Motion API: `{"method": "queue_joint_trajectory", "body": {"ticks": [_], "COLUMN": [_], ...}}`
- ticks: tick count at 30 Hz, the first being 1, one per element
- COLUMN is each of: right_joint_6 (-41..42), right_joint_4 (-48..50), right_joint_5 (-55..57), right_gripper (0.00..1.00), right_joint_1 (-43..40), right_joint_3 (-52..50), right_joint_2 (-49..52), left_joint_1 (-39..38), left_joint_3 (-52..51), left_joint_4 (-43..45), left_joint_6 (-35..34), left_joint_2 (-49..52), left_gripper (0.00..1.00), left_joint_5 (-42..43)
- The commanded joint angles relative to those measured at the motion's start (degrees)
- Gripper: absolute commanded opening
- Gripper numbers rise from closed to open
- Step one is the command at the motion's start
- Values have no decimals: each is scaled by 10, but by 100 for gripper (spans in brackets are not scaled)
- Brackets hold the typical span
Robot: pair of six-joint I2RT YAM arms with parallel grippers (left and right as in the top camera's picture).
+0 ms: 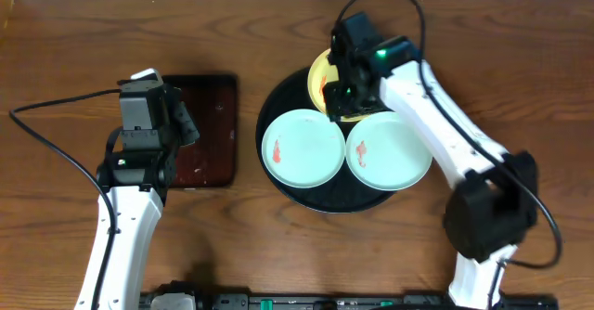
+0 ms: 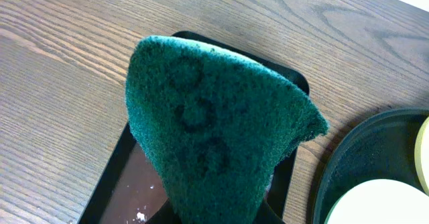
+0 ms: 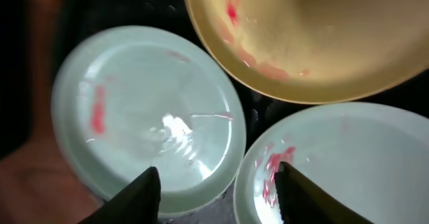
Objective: Clean dirty plates on tray and stack at the side
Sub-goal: 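Grasp the yellow plate rim with the right gripper and tilt it up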
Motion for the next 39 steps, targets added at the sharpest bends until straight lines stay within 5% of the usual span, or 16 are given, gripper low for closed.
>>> {"method": "queue_joint_trajectory", "body": {"ticks": [1,11,29,39], "right_joint_6": [-22,-60,-71,-71], "right_joint_4": [4,4,24,26], "right_joint_5": [14,14,16,16], "right_gripper": [50,32,26,10], "right_joint_1": [10,11,10,11], "right_joint_3": [6,6,5,5], "right_joint_2": [30,86,129,137], "left_joint_1": [2,2,2,2], "left_joint_3": [5,5,5,5], "left_joint_4": [1,1,1,3], "left_joint_6": [-3,-3,-3,-3], "left_joint_2": [-1,-1,-1,-1], "left_gripper": [7,8,8,8], "left_joint_5": [1,1,1,1]}}
